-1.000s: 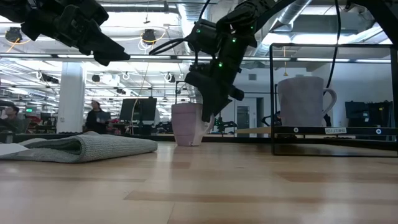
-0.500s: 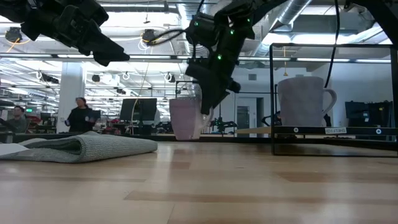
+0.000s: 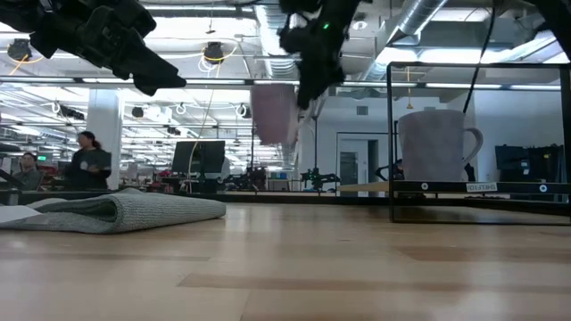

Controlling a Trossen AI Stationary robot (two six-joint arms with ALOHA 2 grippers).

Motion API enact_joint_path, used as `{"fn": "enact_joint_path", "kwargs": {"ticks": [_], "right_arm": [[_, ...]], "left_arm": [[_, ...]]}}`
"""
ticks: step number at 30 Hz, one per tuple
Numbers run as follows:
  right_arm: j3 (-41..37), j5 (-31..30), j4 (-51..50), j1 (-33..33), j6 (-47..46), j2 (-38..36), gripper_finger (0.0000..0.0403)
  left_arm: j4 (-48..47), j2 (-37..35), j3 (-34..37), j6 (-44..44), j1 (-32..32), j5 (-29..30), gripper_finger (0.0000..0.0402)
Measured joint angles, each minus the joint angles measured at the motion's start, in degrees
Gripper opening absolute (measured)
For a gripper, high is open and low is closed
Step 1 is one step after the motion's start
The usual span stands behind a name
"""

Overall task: Stack small to large cups/mugs on shelf
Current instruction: Put the white and purple mug on the shelf

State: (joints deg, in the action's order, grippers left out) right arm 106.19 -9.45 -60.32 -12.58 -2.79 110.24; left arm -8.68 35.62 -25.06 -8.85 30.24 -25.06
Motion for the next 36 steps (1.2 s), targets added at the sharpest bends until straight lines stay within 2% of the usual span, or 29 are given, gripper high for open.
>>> {"fn": "enact_joint_path", "kwargs": {"ticks": [9,18,23,26,36], "right_arm": [[-5.67,-1.10,-3.16,-4.95,6.62,-14.79,0.0064],[-23.68,-0.47,-2.06,-13.43,11.49,-30.66,0.0064],[-33.42,8.18,2.92,-18.27,16.24,-38.27,0.0064],[-37.57,11.21,3.23,-21.04,18.23,-41.24,0.0064],[-49.00,20.78,3.39,-26.01,26.00,-46.16,0.0064]], "left_arm": [[1.40,0.00,0.00,1.05,0.02,1.73,0.0197],[5.17,0.02,0.00,0.49,0.02,3.45,0.0197],[5.25,0.02,0.00,-0.10,0.02,3.57,0.0197],[5.70,0.02,0.00,-0.10,0.02,3.65,0.0197],[5.63,0.01,-0.02,-1.26,0.02,3.65,0.0197]]}}
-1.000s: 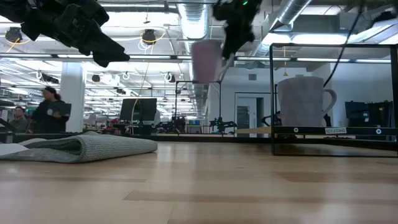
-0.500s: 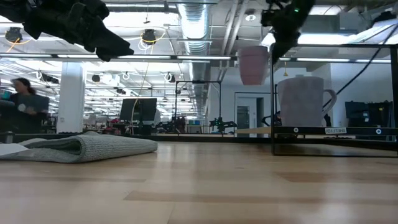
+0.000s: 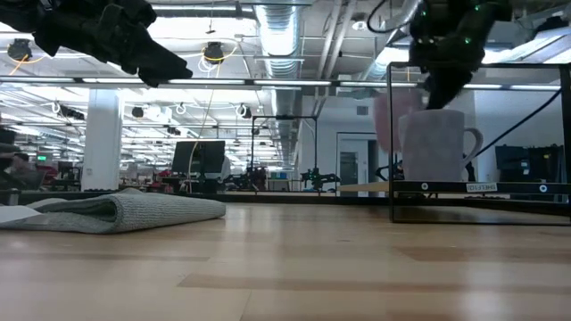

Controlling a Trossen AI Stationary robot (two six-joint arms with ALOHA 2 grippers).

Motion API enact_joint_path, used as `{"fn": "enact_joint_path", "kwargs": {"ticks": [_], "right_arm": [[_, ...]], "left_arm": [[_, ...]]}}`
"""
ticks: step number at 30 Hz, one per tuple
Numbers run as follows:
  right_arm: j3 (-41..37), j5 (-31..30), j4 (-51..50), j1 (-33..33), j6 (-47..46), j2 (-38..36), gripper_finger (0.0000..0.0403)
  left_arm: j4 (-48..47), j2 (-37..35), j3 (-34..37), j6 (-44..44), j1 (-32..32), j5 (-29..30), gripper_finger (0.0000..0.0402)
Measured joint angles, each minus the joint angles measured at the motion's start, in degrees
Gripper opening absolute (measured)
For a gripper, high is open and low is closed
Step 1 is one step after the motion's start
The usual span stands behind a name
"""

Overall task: Stack small to large cups/mugs on shelf
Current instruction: Put the white and purple mug on the shelf

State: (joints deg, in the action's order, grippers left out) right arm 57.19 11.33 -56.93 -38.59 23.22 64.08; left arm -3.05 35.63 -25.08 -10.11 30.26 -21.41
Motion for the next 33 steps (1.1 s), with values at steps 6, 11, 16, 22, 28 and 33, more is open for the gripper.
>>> {"fn": "enact_joint_path", "kwargs": {"ticks": [6,11,16,22,28,33], "right_arm": [[-3.31,0.96,0.73,-2.00,3.84,-0.62,0.0064],[-3.37,2.47,0.20,-1.51,4.70,-1.88,0.0064],[-3.86,2.37,0.58,-2.64,8.75,-2.23,0.0064],[-7.11,4.82,2.09,-5.02,12.41,-1.90,0.0064],[-9.71,5.12,5.11,-5.16,13.45,-1.95,0.0064],[-11.09,5.14,5.89,-6.08,13.43,-1.90,0.0064]], "left_arm": [[-0.18,0.01,0.00,0.17,0.00,-0.17,0.0197],[-0.69,-0.01,0.00,1.37,-0.02,-0.22,0.0197],[-1.10,-0.01,0.00,2.28,0.00,-0.25,0.0197],[-4.86,-0.01,0.00,2.88,-0.01,-0.31,0.0197],[-5.70,0.01,0.00,2.88,0.00,-0.33,0.0197],[-5.70,0.01,0.00,2.86,-0.02,-0.39,0.0197]]}}
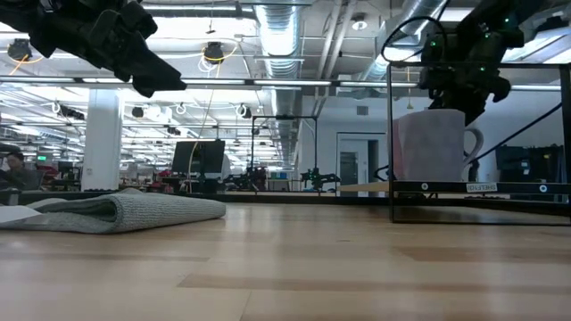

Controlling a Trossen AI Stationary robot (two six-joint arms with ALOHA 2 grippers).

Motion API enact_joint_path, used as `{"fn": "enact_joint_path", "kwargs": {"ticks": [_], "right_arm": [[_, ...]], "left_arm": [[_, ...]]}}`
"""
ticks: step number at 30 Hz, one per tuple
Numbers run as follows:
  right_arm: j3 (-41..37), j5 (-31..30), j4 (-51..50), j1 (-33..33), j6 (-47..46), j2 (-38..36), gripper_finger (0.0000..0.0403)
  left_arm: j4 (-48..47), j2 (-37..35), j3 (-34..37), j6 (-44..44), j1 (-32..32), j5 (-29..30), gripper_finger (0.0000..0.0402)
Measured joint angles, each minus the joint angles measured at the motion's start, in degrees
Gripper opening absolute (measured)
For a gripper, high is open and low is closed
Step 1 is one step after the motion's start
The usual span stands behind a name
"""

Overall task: Stack small to large cups/mugs on shelf
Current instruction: Put the white and purple mug on the shelf

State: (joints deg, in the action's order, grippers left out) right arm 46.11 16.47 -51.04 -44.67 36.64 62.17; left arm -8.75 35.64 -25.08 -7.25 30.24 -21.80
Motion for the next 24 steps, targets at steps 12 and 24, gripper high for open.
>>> {"fn": "enact_joint_path", "kwargs": {"ticks": [12,24], "right_arm": [[-1.72,-0.02,4.56,-0.94,-0.09,0.07,0.0064],[-1.35,1.11,6.57,-2.18,-1.10,6.42,0.0064]], "left_arm": [[-0.06,0.00,0.00,-0.63,0.02,-0.02,0.0197],[-2.58,-0.01,0.00,-0.66,0.01,-0.04,0.0197]]}}
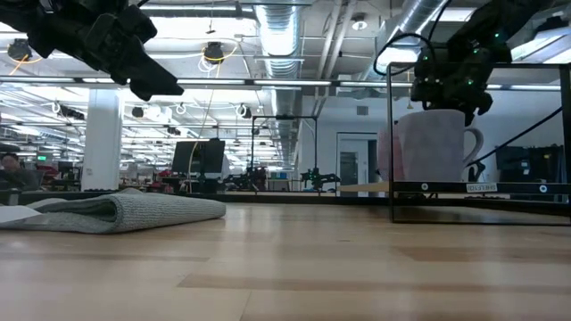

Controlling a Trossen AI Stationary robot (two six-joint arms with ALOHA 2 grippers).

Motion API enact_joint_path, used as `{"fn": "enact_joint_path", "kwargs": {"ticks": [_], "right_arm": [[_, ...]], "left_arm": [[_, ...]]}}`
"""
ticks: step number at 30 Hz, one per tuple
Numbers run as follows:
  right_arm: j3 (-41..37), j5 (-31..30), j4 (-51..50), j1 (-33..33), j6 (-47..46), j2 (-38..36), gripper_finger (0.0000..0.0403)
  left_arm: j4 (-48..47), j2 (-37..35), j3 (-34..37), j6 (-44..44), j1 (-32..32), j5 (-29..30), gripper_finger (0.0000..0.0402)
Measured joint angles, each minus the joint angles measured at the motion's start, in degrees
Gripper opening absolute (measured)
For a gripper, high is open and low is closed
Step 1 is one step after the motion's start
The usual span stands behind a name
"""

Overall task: Stack small to large cups/mugs on shelf
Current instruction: Put the white and purple mug on the shelf

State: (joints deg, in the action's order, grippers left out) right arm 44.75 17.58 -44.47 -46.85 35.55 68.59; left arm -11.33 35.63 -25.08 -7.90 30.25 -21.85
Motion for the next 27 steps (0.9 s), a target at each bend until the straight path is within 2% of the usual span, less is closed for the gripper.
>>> {"fn": "enact_joint_path", "kwargs": {"ticks": [5,20,27], "right_arm": [[0.71,-0.75,-1.53,0.00,-0.10,0.92,0.0064],[0.92,-1.70,-4.08,0.67,-0.66,-3.92,0.0064],[0.94,-4.51,-6.01,1.73,-3.40,-4.63,0.0064]], "left_arm": [[-0.02,-0.01,0.00,-0.46,0.01,-0.02,0.0197],[-0.02,0.01,0.00,-0.59,-0.01,-0.02,0.0197],[0.04,0.00,0.00,0.07,0.01,-0.04,0.0197]]}}
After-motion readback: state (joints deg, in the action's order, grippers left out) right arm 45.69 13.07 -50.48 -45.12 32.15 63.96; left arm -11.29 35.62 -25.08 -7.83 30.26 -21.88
